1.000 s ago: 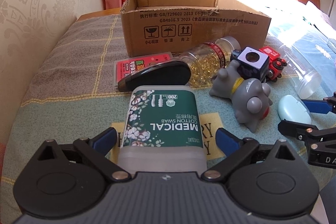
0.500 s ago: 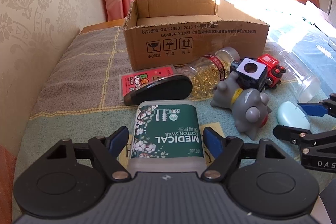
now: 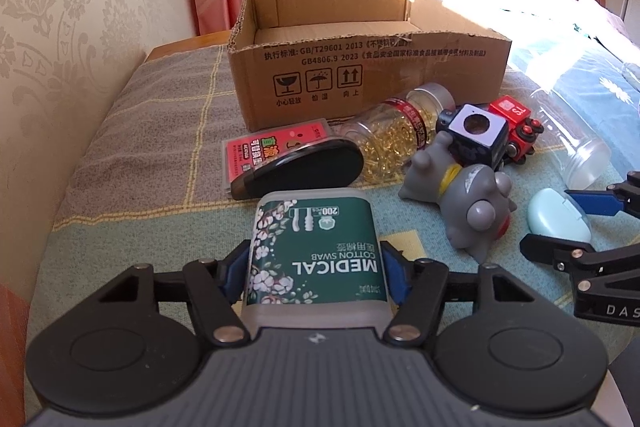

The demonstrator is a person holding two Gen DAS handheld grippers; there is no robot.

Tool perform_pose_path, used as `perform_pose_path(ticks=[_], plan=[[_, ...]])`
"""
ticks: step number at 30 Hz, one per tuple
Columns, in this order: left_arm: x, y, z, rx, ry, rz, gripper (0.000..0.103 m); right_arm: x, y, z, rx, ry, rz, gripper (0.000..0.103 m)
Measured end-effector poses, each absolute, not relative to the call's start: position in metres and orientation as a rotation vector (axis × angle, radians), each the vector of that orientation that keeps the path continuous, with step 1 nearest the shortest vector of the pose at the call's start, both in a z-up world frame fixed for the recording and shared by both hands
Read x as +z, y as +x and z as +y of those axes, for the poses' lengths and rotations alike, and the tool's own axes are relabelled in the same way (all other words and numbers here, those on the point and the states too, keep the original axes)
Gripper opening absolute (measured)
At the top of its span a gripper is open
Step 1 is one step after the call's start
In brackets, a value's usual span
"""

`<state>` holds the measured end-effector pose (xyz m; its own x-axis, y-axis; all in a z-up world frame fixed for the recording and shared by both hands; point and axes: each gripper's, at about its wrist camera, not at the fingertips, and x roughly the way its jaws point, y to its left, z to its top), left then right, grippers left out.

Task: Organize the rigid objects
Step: 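Close the right tool on the pale blue round case and lift it, then carry the swab tub and blue case into the box and release both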

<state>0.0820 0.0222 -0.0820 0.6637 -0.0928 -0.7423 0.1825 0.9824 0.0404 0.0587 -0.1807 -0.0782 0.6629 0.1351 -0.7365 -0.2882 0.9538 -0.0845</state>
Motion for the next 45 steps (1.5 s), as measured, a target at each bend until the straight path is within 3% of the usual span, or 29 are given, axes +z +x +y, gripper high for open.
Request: perform_pose_path(ticks=[6,16,29,45], plan=[[-0.079,0.082,0.021,-0.159,0.12,0.838,0.065,-0.076,0.059,-0.18,0.24,-0.207,0.817,0.058],[-0.07,0.079,0.022,-0.171,0.137,0.834,0.064,-0.066,0.058,-0.181,0.245,-0.215,0.82,0.057],[-0.013,0.091,0.02,-0.192,0.136,0.726,0.064,-0.017,0.066,-0.179,0.292,-0.288,0.75,0.057],[0.023,0.165,0.014,-0.157,0.123,0.615,0.064,0.037,0.169,-0.173,0.308,-0.302,0.598,0.057]])
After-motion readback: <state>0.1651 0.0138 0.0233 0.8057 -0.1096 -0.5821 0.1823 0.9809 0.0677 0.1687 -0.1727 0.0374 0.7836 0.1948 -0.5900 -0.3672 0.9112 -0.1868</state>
